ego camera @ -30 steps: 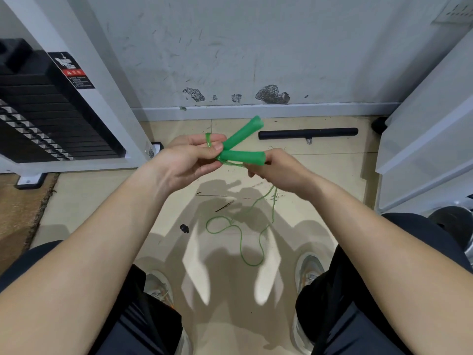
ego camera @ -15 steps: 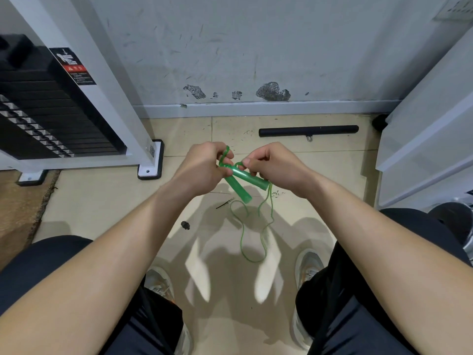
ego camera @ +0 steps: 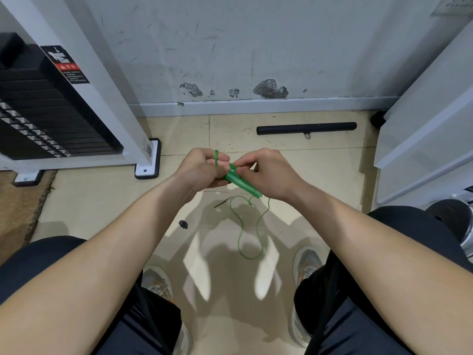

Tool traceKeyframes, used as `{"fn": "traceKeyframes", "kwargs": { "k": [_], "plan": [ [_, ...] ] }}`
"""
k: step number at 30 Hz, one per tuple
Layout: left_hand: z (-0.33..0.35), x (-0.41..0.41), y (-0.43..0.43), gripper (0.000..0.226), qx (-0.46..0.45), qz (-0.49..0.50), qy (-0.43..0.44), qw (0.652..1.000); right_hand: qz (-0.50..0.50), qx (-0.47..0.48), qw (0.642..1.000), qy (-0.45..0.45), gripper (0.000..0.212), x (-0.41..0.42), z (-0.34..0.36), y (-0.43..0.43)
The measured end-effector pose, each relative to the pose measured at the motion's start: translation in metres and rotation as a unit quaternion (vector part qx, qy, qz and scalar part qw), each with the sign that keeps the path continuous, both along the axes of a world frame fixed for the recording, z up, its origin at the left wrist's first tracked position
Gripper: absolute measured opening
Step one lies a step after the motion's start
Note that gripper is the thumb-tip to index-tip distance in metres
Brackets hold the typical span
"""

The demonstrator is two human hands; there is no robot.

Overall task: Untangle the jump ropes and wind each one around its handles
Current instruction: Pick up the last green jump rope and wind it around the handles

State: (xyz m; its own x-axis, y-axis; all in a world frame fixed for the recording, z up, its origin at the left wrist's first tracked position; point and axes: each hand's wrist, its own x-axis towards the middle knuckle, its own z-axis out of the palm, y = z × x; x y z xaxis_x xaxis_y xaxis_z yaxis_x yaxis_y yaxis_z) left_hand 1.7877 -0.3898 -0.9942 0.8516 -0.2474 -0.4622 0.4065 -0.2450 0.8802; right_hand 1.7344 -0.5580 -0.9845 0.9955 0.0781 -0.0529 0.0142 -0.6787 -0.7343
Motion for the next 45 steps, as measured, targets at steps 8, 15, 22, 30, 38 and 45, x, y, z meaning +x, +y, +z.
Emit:
{"fn": "traceKeyframes", "kwargs": {
  "k": [8, 15, 22, 30, 38, 45],
  "plan": [
    [-0.003, 0.003, -0.003, 0.017, -0.021, 0.166, -0.054, 0.984, 0.005, -0.073, 0.997, -0.039, 0.025, -0.010, -0.001, 0.018],
    [0.006, 0.002, -0.006, 0.019, -0.133, 0.213, 0.017, 0.968, 0.043, -0.101, 0.993, -0.045, 0.035, -0.016, -0.006, 0.029],
    [0.018, 0.009, 0.002, 0.018, -0.163, 0.197, 0.107, 0.961, 0.038, -0.114, 0.992, -0.045, 0.031, -0.011, -0.006, 0.023],
    [0.012, 0.011, 0.007, 0.038, -0.163, 0.195, 0.082, 0.964, 0.027, -0.074, 0.996, -0.030, 0.030, -0.011, -0.012, 0.020],
    [0.032, 0.015, 0.021, 0.028, -0.176, 0.030, 0.092, 0.980, -0.035, 0.122, 0.982, 0.138, 0.021, 0.002, 0.001, -0.011],
    [0.037, 0.004, 0.025, 0.027, -0.035, -0.161, 0.007, 0.986, -0.015, 0.135, 0.977, 0.167, 0.014, 0.009, 0.004, -0.025]
  ]
}}
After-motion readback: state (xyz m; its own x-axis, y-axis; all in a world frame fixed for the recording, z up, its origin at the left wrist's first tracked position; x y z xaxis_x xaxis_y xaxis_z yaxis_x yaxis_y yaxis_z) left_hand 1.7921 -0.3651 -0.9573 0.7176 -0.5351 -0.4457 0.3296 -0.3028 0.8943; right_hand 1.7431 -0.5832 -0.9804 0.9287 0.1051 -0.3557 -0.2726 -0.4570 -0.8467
